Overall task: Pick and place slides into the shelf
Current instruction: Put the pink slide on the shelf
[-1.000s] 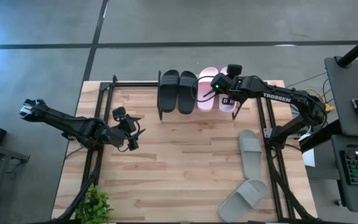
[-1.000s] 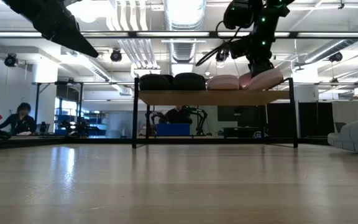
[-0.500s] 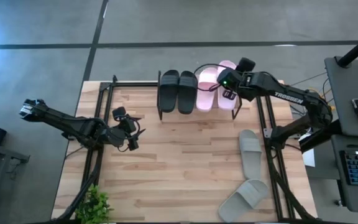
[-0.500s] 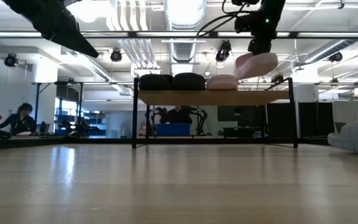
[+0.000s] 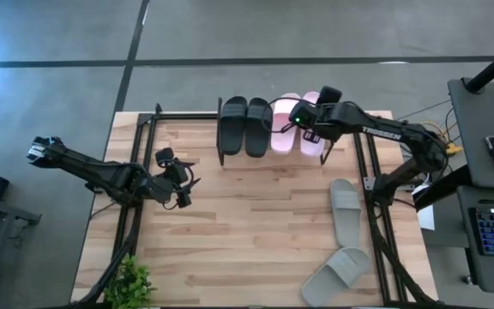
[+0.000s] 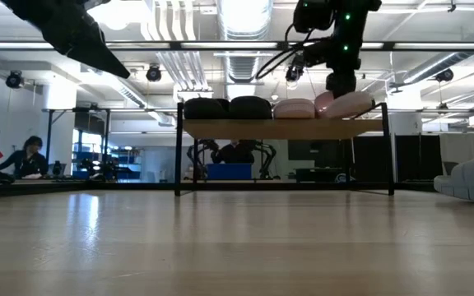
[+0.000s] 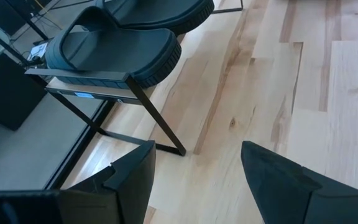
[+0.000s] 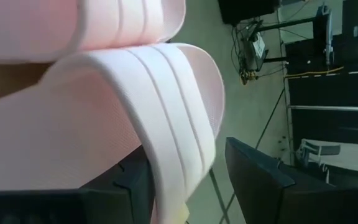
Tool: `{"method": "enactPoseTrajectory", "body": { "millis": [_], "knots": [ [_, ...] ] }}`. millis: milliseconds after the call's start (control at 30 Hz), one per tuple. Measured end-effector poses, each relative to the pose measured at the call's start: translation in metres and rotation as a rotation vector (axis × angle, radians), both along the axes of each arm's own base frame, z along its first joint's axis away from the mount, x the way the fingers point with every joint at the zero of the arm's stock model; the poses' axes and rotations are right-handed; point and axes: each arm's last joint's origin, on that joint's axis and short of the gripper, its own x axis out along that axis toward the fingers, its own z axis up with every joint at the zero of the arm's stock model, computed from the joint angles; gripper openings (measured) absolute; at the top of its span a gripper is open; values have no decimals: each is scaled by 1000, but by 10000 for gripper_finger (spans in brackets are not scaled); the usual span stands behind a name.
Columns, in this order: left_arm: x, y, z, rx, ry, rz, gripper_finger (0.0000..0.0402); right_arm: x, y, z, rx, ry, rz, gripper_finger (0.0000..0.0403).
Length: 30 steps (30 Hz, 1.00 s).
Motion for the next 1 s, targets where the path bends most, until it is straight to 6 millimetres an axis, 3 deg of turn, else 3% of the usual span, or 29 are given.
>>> {"method": "enactPoseTrajectory", "body": {
  "millis": [567, 1000],
  "knots": [
    [0, 0, 0, -2, -2, 1, 223, -8, 4, -3, 38, 96, 2, 182],
    [-1, 0, -11, -11, 16, 12, 223, -28, 15, 5, 93, 91, -66, 183]
  ]
}}
